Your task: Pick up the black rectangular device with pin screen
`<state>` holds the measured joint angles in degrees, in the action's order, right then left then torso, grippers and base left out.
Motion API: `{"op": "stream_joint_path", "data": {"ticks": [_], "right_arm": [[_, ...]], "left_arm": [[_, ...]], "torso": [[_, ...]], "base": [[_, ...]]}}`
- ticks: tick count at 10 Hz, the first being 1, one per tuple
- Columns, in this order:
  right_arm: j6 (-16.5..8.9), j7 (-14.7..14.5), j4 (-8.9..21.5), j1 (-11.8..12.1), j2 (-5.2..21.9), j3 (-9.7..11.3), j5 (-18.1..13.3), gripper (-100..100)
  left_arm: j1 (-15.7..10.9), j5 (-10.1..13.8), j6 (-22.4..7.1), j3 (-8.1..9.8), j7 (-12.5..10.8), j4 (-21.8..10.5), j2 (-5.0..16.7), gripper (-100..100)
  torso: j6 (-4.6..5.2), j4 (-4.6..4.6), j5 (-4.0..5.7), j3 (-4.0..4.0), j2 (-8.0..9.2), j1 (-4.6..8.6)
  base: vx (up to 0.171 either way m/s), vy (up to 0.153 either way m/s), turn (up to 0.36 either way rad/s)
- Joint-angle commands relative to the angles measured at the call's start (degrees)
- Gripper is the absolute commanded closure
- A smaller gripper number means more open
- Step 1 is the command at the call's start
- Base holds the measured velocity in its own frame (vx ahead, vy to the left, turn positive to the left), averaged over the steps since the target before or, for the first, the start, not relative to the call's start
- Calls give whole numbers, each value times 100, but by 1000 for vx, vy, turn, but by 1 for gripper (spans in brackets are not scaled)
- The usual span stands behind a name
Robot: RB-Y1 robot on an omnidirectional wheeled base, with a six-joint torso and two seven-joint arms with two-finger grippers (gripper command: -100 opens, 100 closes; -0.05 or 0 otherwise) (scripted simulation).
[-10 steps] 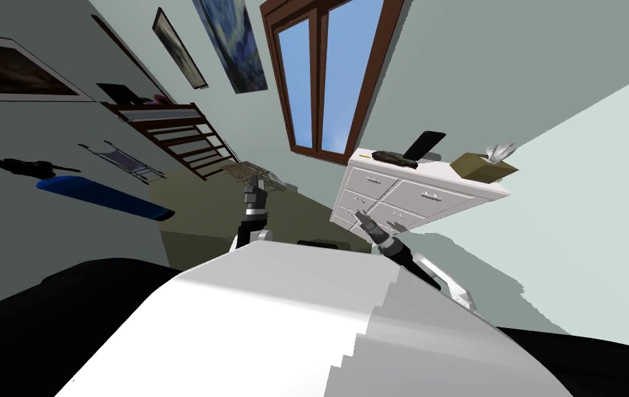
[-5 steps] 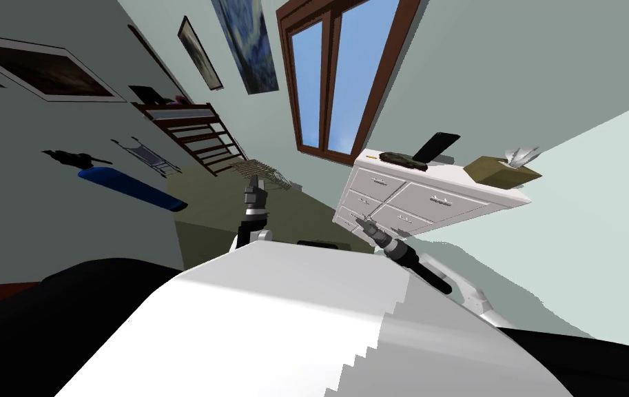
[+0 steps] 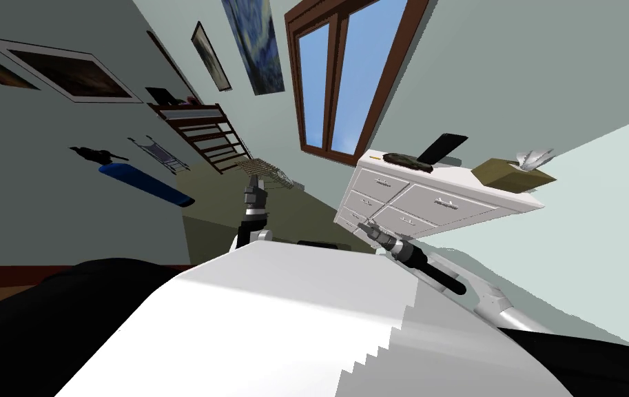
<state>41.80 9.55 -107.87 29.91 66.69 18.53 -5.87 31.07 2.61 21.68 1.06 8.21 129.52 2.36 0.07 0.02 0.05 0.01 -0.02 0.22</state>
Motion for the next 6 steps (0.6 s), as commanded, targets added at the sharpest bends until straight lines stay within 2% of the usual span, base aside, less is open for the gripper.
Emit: {"op": "stream_joint_path", "data": {"ticks": [1,2,4,5,6], "right_arm": [[218,63,277,-68,286,174,-24,-100],[218,63,277,-68,433,174,-24,-100],[218,63,277,-68,685,174,-24,-100],[428,130,559,-177,907,365,-54,-100],[428,130,559,-177,1078,365,-54,-100]], "left_arm": [[0,0,0,0,0,0,0,0],[-2,0,0,-1,0,0,0,0],[0,0,0,0,0,0,0,0],[0,0,0,0,0,0,0,0],[-2,0,0,-1,0,0,0,0]], "torso": [[0,0,0,0,0,0],[-8,-1,1,0,0,3],[1,0,1,0,1,5],[1,0,0,0,0,1],[-8,-1,1,-1,-2,4]], "base": [[-12,-8,305],[-14,-20,197],[-7,-9,-26],[-11,-13,314],[-12,-26,192]]}}
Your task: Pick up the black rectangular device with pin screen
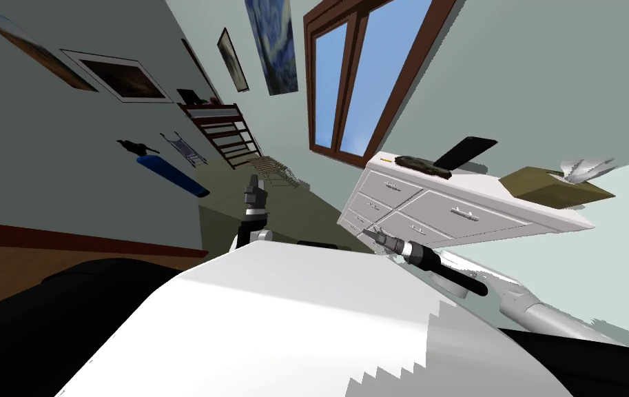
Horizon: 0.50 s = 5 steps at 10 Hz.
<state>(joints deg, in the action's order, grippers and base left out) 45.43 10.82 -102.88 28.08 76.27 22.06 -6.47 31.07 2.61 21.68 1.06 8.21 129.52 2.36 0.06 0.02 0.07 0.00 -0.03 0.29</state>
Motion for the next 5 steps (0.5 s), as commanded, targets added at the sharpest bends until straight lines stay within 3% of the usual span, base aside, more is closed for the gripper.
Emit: {"op": "stream_joint_path", "data": {"ticks": [1,2,3,5], "right_arm": [[65,3,59,6,286,12,5,-100],[283,63,309,-115,478,205,-25,-100],[283,63,342,-115,675,205,-25,-100],[283,63,342,-115,959,205,-25,-100]], "left_arm": [[0,0,0,0,0,0,0,0],[1,0,0,0,0,0,0,0],[-1,0,0,-1,0,0,0,0],[1,0,0,0,0,0,0,0]], "torso": [[0,0,0,0,0,0],[3,1,-1,1,1,-3],[-6,0,-1,1,1,-2],[3,0,0,0,0,-3]], "base": [[-8,-14,-27],[-17,-15,273],[-15,-26,169],[-3,-8,-8]]}}
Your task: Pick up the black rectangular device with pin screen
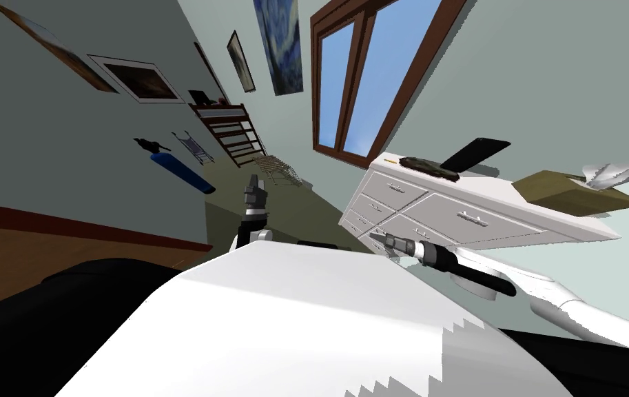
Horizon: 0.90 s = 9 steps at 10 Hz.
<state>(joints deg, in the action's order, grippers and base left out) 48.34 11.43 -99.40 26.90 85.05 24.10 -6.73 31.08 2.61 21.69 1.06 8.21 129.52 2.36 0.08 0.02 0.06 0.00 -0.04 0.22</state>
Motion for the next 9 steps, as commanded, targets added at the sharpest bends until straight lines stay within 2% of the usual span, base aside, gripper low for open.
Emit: {"op": "stream_joint_path", "data": {"ticks": [1,3,4,6,7,8,9], "right_arm": [[217,54,277,-131,286,195,-29,-100],[217,54,277,-131,694,195,-29,-100],[447,100,559,-277,848,387,-58,-100],[447,100,559,-277,1249,387,-58,-100],[447,100,559,-277,1324,387,-58,-100],[682,139,833,-434,1544,578,-86,-100],[682,139,836,-434,1705,578,-86,-100]], "left_arm": [[0,0,0,0,0,0,0,0],[0,0,0,0,0,0,0,0],[0,0,0,0,0,0,0,0],[0,0,0,0,0,0,0,0],[0,0,0,0,0,0,0,0],[0,0,0,0,0,0,0,0],[-1,0,0,-1,0,0,0,0]], "torso": [[0,0,0,0,0,0],[-2,0,1,0,-1,7],[2,0,1,0,0,5],[-1,0,1,0,0,7],[3,0,1,0,0,4],[2,0,1,0,-1,-1],[-8,-1,-1,-2,-3,2]], "base": [[-13,-13,289],[-7,-24,97],[-16,-16,267],[-8,-22,79],[0,-2,-27],[-7,-13,321],[-11,-33,164]]}}
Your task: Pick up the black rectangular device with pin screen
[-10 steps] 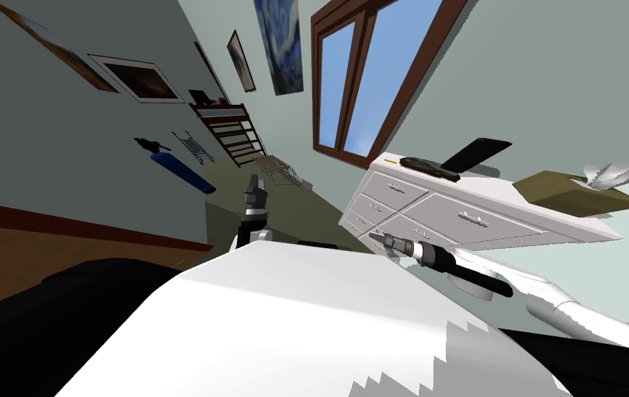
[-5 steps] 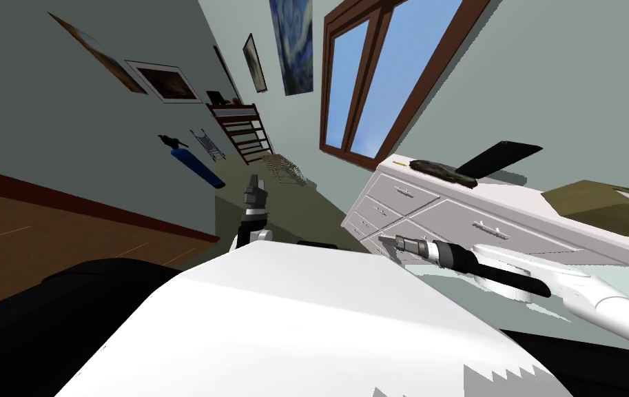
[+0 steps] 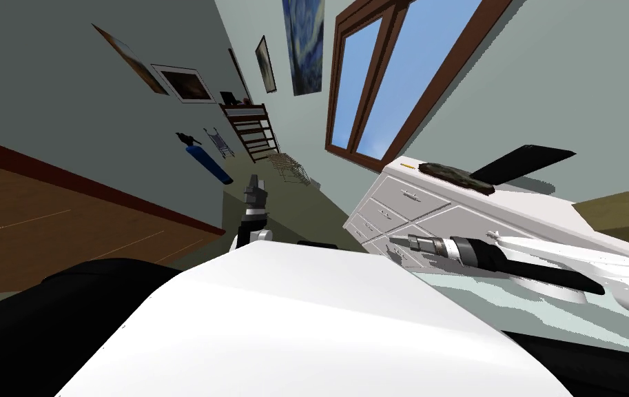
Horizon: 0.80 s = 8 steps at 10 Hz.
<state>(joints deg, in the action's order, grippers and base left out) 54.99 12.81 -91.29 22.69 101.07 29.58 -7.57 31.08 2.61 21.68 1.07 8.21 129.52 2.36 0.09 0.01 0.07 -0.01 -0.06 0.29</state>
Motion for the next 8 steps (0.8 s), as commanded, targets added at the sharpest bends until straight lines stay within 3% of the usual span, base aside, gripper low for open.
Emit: {"op": "stream_joint_path", "data": {"ticks": [1,2,3,6,7,8], "right_arm": [[17,1,25,-12,286,30,-2,-100],[17,1,25,-12,343,30,-2,-100],[253,32,298,-178,554,218,-30,-100],[253,32,298,-178,956,218,-30,-100],[487,56,554,-350,1189,405,-58,-100],[487,56,567,-350,1368,405,-58,-100]], "left_arm": [[0,0,0,0,0,0,0,0],[0,0,0,0,0,0,0,0],[0,0,0,0,0,0,0,0],[0,0,0,0,0,0,0,0],[0,0,0,0,0,0,0,0],[-1,0,0,-1,0,0,0,0]], "torso": [[0,0,0,0,0,0],[3,1,0,1,2,-3],[2,1,0,1,2,-8],[3,1,1,1,1,-3],[3,1,0,1,1,-8],[-6,-1,-1,-1,-1,-4]], "base": [[-7,-18,-30],[-3,-1,-29],[-13,-13,264],[-5,-20,49],[-5,-23,238],[-8,-38,173]]}}
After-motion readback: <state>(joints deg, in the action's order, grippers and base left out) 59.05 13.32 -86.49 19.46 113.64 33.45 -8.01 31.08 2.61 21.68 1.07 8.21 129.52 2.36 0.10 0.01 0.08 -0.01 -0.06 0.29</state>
